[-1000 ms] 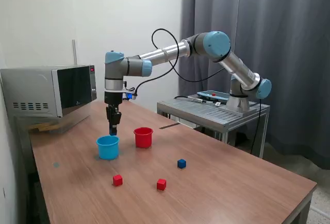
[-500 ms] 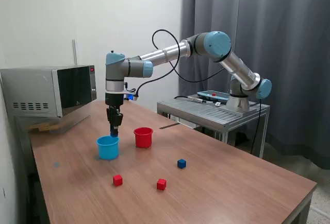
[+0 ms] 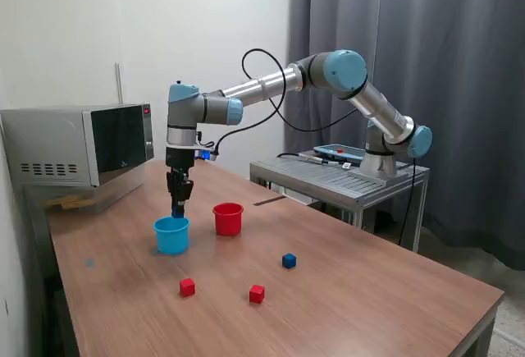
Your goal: Place red objects in the red bin, and blue objects in the blue bin.
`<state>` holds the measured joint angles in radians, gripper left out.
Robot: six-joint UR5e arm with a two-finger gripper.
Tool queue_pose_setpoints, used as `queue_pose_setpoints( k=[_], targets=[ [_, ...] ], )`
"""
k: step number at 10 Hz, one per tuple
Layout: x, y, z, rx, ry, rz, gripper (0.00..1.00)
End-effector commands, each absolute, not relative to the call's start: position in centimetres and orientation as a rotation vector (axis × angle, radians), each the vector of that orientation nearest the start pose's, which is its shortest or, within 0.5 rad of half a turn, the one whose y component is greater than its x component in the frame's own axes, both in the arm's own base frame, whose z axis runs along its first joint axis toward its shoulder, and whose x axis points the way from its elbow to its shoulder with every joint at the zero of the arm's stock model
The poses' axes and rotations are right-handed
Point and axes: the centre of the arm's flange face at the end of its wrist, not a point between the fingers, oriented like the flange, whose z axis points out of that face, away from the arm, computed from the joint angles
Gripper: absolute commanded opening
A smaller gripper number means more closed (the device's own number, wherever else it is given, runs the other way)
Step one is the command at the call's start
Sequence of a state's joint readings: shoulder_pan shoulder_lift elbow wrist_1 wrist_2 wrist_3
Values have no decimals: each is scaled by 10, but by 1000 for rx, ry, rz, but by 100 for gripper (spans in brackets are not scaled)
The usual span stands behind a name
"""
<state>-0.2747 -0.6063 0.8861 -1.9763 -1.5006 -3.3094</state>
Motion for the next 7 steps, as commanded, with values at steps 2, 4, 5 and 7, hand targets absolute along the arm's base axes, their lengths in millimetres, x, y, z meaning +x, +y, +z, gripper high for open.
queue_pose_setpoints(
  k=[2,4,5,7],
  targets=[
    [-846,94,200,-2187,2425,110,0],
    [-846,95,194,-2188,2422,101,0],
    [-847,96,196,-2207,2406,112,0],
    [-847,96,196,-2206,2405,114,100]
  ],
)
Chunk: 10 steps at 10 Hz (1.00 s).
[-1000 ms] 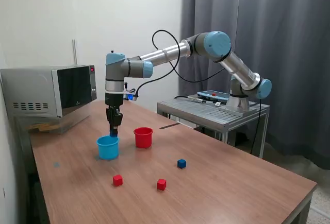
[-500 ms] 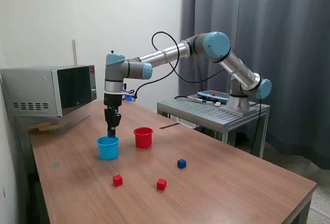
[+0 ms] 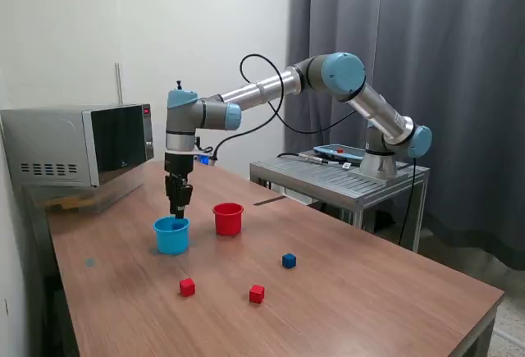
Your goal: Place red objects in the red bin, and blue objects in the blue bin.
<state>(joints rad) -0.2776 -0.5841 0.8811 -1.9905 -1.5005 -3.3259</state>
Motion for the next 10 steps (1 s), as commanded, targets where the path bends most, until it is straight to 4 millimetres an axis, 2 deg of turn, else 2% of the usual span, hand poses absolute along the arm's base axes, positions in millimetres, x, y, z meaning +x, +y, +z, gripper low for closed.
queue_pose_setpoints(
  k=[1,4,5,6,7,8,9,10],
  targets=[
    [-848,96,196,-2208,2407,117,100],
    [-849,94,201,-2213,2404,135,100],
    [-845,89,213,-2212,2403,145,100],
    [-828,61,239,-2244,2379,130,100],
    [-809,25,221,-2257,2319,48,100],
    [-784,-18,193,-2272,2235,-48,100],
    [-756,-59,208,-2269,2201,-55,100],
    [-738,-91,211,-2174,2268,-66,100]
  ],
)
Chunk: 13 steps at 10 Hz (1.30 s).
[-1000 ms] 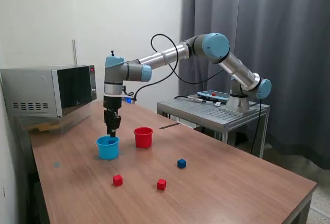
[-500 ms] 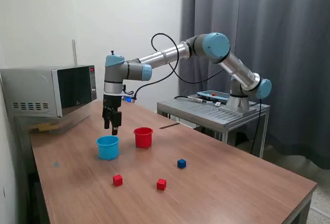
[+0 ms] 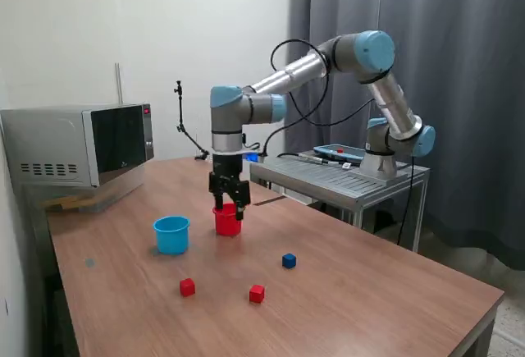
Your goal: Place red objects in the red bin, and blue objects in the blue bin.
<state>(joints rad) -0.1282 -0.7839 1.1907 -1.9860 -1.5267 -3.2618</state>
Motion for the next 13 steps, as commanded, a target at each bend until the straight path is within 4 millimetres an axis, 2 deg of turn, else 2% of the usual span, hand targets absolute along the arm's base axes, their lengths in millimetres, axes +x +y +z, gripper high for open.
queue_pose_setpoints(
  k=[1,2,4,6,7,8,9,10,13],
  targets=[
    [-729,-111,218,-2094,2342,-63,100],
    [-715,-131,206,-2081,2308,-78,100],
    [-697,-164,196,-2041,2308,-98,100],
    [-665,-172,158,-2004,2316,-143,100],
    [-656,-172,146,-2027,2312,-148,100],
    [-649,-172,138,-2119,2216,-170,100],
    [-645,-173,135,-2282,2063,-207,100],
    [-649,-177,139,-2410,1970,-243,100],
    [-654,-176,141,-2504,1872,-241,100]
  ],
)
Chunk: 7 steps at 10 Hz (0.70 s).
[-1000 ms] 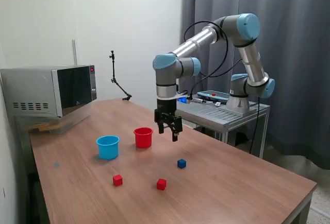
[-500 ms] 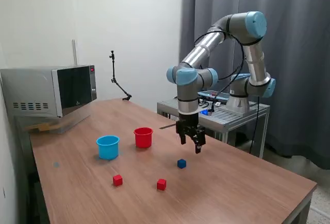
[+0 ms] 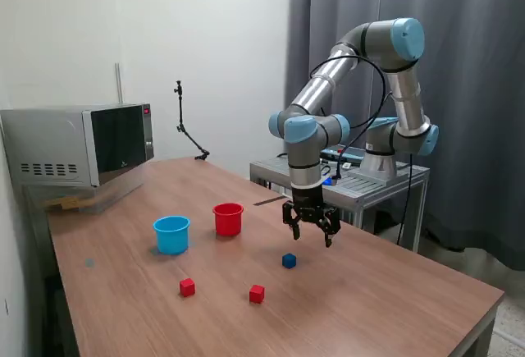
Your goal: Place red objects in the red bin, and blue objects in the blue bin.
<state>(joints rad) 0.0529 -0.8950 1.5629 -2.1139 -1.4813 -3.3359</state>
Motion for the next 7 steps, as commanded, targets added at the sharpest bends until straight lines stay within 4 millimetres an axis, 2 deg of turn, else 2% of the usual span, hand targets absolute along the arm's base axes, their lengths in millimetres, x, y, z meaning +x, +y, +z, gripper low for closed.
queue_pose_setpoints(
  k=[1,2,4,5,7],
  targets=[
    [-658,-167,140,-2484,1891,-230,100],
    [-669,-154,140,-2465,1926,-218,100],
    [-689,-149,145,-2459,1965,-180,100],
    [-701,-150,136,-2430,2000,-179,100],
    [-701,-156,136,-2345,2093,-174,100]
  ],
)
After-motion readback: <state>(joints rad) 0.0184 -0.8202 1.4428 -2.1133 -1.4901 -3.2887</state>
